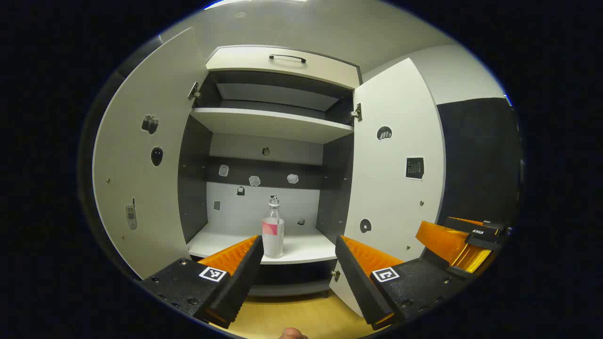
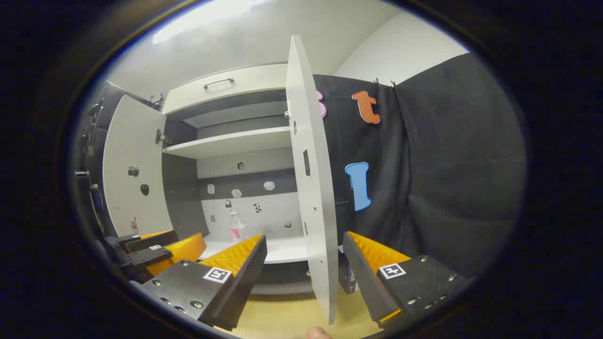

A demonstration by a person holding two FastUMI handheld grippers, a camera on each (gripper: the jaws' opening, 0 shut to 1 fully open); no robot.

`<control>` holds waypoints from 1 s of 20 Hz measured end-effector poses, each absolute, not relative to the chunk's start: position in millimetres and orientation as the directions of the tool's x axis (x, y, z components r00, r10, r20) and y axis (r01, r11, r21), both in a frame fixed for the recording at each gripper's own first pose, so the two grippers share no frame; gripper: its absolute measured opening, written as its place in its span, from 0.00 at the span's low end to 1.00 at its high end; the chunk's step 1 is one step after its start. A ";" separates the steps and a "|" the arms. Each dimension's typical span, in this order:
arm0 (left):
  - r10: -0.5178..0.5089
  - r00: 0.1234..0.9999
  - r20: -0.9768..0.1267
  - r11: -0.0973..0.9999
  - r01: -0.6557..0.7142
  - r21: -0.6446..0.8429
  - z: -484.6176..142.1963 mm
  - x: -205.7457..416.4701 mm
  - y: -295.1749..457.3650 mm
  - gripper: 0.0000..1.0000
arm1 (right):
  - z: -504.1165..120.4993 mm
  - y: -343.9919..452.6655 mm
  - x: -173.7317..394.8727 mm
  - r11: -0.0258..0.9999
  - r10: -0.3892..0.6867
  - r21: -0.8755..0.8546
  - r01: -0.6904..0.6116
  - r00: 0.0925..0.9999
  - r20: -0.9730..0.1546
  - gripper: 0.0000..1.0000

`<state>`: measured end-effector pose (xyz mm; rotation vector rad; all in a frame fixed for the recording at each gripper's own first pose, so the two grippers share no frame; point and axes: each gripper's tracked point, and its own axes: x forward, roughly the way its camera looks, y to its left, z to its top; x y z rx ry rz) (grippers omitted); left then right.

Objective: Grasp the bottle in the cabinet with the left hand and place it on the coaster, then close the right door with the right hand and the left door with the left hand.

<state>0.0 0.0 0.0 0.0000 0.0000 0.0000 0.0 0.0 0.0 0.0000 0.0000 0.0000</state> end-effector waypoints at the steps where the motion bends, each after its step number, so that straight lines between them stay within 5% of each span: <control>1: 0.004 1.000 0.000 1.000 -0.004 0.001 -0.5 -0.2 0.6 0.96 | -0.1 0.5 0.0 1.000 0.002 0.000 -0.002 1.000 0.000 0.98; 20: 0.050 0.998 -0.022 0.998 -0.050 0.025 -14.1 19.4 6.1 0.96 | 6.4 -10.0 -4.1 1.000 -0.001 -0.013 0.002 1.000 0.013 0.98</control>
